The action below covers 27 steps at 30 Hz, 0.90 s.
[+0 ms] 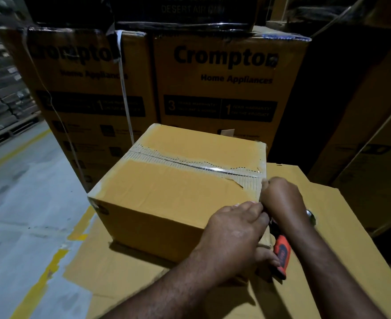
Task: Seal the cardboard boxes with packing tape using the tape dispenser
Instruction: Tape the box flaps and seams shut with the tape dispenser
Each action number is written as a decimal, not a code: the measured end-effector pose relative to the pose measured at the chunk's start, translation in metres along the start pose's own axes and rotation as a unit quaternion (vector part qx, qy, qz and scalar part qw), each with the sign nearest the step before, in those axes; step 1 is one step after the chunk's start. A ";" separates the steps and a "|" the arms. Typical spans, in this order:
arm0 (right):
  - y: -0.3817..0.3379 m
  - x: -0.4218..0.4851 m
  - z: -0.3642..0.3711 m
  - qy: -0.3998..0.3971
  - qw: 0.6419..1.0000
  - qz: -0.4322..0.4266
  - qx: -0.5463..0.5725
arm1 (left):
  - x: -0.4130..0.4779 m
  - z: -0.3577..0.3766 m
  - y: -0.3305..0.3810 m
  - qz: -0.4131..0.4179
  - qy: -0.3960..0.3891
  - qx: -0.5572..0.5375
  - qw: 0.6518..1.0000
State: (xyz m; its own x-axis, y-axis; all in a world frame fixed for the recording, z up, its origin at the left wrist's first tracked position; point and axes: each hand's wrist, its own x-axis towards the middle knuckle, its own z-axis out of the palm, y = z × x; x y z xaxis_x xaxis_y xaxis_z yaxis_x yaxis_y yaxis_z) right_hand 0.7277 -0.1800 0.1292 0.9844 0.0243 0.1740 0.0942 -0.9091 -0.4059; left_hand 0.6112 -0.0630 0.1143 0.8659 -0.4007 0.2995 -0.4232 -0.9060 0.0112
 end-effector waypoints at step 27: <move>-0.202 -0.014 0.043 -0.064 0.970 -0.206 -0.113 | -0.069 -0.057 -0.286 -0.518 -0.020 -0.337 0.786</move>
State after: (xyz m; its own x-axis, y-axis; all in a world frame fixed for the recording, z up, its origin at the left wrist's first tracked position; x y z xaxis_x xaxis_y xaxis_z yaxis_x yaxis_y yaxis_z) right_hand 0.7014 0.0209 0.1701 0.8818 0.4434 0.1607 0.4630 -0.8788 -0.1160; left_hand 0.6576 0.2318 0.1449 0.8404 0.4889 -0.2341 0.4816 -0.4752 0.7364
